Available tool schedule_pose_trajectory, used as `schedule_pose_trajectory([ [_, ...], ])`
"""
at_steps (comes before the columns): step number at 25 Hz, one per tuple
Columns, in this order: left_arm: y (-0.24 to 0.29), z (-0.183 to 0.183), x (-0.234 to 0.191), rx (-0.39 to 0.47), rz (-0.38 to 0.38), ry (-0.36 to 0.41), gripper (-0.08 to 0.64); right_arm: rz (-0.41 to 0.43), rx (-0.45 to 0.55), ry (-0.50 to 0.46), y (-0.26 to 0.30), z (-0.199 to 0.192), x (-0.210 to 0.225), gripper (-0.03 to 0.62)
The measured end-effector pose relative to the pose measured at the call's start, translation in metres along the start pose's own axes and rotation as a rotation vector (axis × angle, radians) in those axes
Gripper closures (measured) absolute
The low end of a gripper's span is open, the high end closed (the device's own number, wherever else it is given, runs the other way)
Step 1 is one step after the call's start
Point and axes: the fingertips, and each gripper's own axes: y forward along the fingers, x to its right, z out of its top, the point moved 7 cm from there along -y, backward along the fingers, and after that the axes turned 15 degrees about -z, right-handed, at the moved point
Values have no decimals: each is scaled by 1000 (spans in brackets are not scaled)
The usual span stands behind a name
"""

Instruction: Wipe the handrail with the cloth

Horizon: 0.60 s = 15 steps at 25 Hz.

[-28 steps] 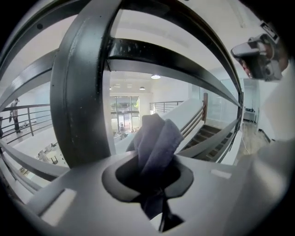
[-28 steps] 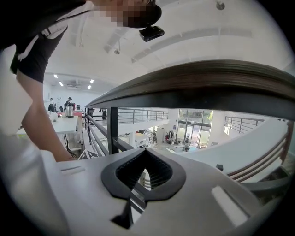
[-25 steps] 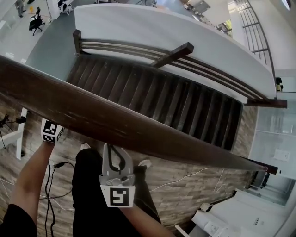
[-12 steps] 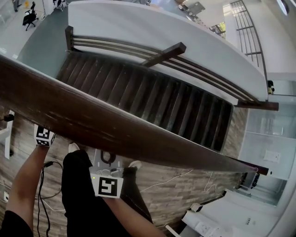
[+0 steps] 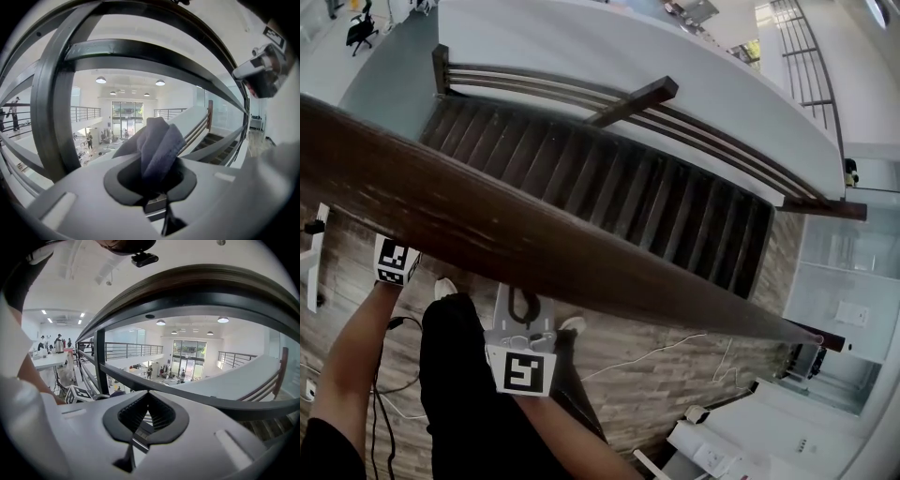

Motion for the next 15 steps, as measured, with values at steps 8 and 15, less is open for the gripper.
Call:
schedule_pose_trajectory([
  [8, 10, 3, 10, -12, -9, -39, 508, 0, -3, -15, -6, -6, 16, 591],
  [15, 19, 6, 28, -22, -44, -52, 508, -22, -18, 12, -14, -8, 31, 591],
])
